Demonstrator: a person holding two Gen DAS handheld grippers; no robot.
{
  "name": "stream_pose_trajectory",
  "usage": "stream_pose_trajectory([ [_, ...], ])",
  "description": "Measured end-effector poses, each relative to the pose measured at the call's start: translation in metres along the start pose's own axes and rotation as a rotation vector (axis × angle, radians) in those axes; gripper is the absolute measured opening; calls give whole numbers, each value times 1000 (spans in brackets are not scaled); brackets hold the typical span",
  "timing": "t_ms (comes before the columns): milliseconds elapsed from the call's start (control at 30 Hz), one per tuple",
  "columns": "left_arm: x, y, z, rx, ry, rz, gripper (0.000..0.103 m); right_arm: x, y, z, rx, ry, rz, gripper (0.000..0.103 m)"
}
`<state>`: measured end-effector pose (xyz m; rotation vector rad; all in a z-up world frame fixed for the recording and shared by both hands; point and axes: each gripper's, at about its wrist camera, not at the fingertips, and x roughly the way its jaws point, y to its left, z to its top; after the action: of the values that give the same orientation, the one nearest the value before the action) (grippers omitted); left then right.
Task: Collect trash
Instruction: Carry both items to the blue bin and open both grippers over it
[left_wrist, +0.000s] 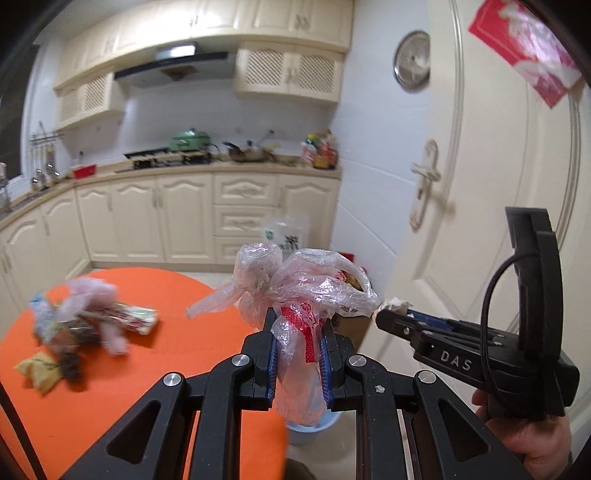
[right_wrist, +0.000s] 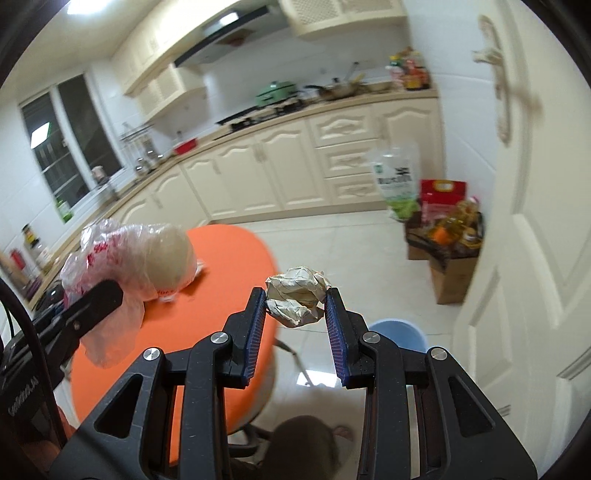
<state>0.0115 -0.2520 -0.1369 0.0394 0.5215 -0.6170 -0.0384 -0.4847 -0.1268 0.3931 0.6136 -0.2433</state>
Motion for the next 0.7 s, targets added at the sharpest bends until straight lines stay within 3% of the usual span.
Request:
stream_pose_trajectory([
  [300, 101, 12, 19, 8, 149, -75, 15, 54, -93, -1, 94, 98, -91, 31],
  [700, 243, 27, 33, -7, 337, -73, 15, 158, -173, -25, 219, 255, -92, 31],
])
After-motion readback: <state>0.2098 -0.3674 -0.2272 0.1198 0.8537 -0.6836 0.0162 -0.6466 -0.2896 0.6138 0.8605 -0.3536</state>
